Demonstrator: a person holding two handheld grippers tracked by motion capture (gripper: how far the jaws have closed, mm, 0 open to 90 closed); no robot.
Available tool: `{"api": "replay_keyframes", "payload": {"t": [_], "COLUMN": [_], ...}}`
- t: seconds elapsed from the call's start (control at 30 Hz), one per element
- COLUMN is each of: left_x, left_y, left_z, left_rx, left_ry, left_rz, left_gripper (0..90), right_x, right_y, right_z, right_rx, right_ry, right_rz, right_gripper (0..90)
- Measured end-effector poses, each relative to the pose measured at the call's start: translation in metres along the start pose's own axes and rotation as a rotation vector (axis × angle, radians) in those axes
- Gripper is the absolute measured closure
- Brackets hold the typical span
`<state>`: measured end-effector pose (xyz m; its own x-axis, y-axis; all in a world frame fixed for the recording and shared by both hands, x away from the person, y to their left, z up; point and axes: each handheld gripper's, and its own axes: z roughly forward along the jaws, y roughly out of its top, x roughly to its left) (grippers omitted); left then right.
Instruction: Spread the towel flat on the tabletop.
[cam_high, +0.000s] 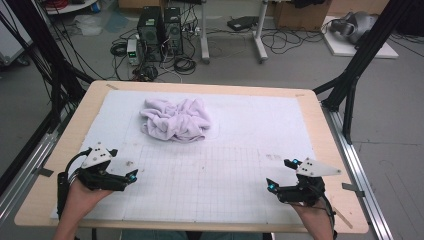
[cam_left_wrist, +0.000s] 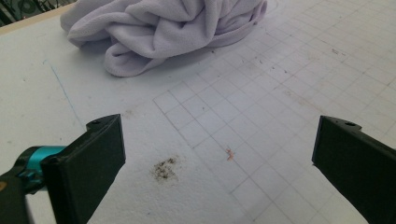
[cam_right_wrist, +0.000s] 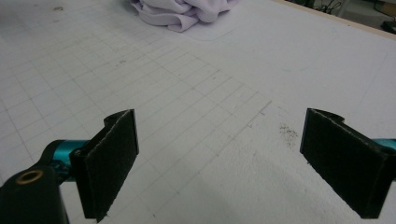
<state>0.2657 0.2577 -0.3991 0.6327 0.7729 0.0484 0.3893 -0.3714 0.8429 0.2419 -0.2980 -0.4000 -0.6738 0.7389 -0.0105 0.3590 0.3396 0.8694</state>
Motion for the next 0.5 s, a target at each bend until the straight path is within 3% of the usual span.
{"api": "replay_keyframes", "payload": {"t": [0.5], "left_x": [0.0], "left_y": [0.004], "left_z": [0.004], "left_rx": [-0.001], "left_ry": [-0.018], "left_rz": [0.0], "left_gripper": [3.0], "right_x": [0.0], "right_y": [0.011], "right_z": [0.014], "right_rx": [0.002], "right_ry": [0.035], "right_rz": [-0.004], "right_gripper": [10.7]}}
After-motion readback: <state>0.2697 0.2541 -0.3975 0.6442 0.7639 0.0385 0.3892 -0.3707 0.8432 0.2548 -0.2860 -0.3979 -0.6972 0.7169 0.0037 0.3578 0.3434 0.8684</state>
